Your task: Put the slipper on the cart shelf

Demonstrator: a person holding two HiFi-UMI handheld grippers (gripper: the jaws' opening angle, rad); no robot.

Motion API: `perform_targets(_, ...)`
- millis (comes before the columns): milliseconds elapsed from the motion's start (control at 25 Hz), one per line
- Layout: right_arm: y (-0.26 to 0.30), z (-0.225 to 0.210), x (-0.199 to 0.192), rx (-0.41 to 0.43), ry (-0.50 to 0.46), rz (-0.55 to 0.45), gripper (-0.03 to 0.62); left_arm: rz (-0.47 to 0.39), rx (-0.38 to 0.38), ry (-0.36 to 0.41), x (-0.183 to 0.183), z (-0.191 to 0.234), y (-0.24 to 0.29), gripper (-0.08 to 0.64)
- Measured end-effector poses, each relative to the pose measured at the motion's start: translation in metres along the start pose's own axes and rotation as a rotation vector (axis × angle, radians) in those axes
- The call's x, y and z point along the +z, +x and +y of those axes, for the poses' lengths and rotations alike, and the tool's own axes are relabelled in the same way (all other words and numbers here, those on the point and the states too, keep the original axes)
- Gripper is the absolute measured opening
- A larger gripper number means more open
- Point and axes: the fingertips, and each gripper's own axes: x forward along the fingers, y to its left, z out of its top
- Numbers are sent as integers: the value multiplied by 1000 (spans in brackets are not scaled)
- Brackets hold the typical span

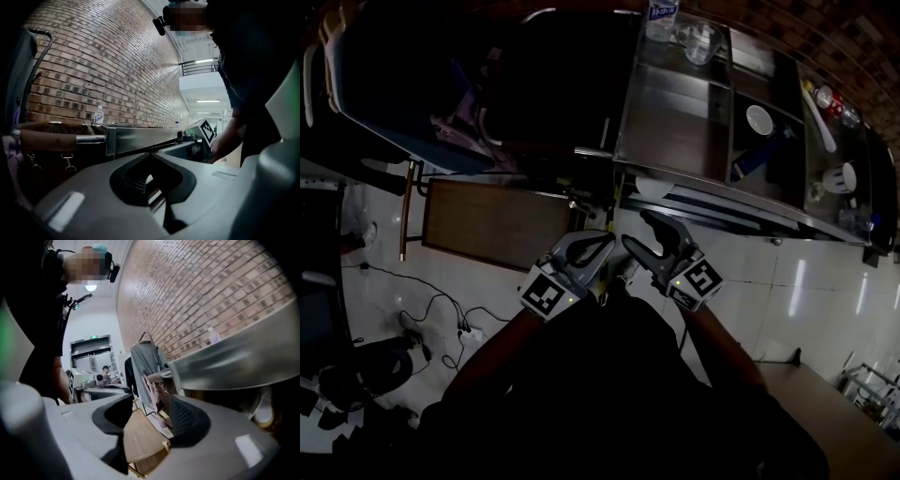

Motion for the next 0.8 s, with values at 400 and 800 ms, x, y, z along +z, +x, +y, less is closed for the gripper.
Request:
perform_targets(400, 69, 76, -5, 19, -50, 71, 46, -33, 40, 10, -7, 41, -89, 0)
perform_targets(800, 168, 196, -24, -42, -103, 67, 2, -54, -26, -1, -27, 86, -239, 0)
